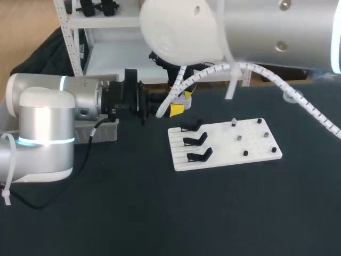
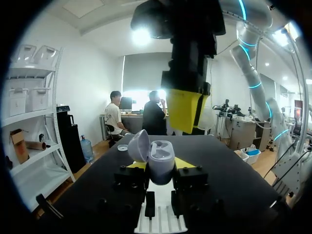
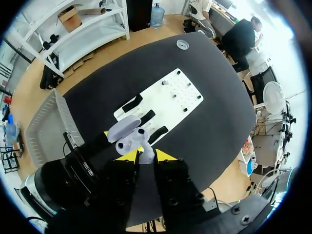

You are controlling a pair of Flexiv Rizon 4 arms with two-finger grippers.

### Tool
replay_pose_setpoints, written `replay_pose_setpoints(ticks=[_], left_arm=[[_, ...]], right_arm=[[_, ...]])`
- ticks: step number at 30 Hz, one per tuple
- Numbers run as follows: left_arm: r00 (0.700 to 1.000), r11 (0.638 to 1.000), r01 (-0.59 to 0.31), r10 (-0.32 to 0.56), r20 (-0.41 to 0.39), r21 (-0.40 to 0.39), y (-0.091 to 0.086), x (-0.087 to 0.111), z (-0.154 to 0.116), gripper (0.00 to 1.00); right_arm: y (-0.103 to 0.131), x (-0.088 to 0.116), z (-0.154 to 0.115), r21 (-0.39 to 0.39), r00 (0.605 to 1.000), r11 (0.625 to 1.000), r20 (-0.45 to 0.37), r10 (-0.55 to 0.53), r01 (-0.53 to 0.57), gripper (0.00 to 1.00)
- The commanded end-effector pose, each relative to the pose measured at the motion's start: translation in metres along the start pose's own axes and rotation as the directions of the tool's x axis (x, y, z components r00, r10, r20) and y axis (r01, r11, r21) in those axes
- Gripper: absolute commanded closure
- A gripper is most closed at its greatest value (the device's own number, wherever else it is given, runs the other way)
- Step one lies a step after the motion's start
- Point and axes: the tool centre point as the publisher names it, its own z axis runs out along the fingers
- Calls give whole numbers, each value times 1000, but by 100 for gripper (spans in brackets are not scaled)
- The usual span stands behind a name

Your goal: Pick up each earbud case from the left stands, insert the matching earbuds, close the lid, and place the case in the box.

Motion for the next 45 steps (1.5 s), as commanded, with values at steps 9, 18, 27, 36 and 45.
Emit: replay_pose_setpoints(ticks=[9, 18, 27, 36, 45], left_arm=[[1000, 1000, -1, 1, 3, -4, -1, 1, 0, 100], [1000, 1000, -1, 1, 3, -4, -1, 1, 0, 100], [1000, 1000, -1, 1, 3, -4, -1, 1, 0, 100], [1000, 1000, -1, 1, 3, -4, -1, 1, 0, 100], [1000, 1000, -1, 1, 3, -4, -1, 1, 0, 100]], right_arm=[[8, -7, 6, 62, 1000, 998, 9, -12, 11, 100], [6, -11, 9, 69, 1000, 997, 10, -17, 17, 100], [5, -10, 14, 68, 1000, 998, -4, -14, 15, 100], [4, -12, 18, 71, 1000, 997, -16, -6, 7, 100], [7, -12, 22, 73, 1000, 997, -25, -11, 13, 100]])
